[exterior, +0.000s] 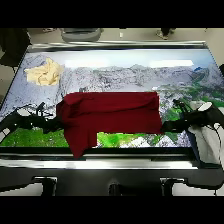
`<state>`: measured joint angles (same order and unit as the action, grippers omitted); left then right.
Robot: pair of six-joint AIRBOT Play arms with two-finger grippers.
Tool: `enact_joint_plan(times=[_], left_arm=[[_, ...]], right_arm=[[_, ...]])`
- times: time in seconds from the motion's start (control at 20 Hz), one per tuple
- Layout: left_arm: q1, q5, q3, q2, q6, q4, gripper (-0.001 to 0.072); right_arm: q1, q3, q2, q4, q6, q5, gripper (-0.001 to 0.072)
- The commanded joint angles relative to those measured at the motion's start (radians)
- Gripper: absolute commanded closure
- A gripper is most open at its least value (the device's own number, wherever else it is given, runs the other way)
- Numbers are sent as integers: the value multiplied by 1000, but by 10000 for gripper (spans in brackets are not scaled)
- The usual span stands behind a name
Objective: Fold the shirts.
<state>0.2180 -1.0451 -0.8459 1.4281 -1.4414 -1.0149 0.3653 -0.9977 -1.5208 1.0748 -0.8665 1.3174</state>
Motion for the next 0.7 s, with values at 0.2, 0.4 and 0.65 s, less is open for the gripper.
enact_joint_plan(times=[0.2,0.4,0.65], left_arm=[[2,-42,-13,-4,50,-6,676],[23,-199,-226,-54,93,-110,680],[10,-192,-755,-304,20,-129,679]], right_arm=[[-93,11,-97,-57,-33,-109,630],[-102,-169,-44,-23,20,-12,669],[-102,-634,255,31,72,-71,668]])
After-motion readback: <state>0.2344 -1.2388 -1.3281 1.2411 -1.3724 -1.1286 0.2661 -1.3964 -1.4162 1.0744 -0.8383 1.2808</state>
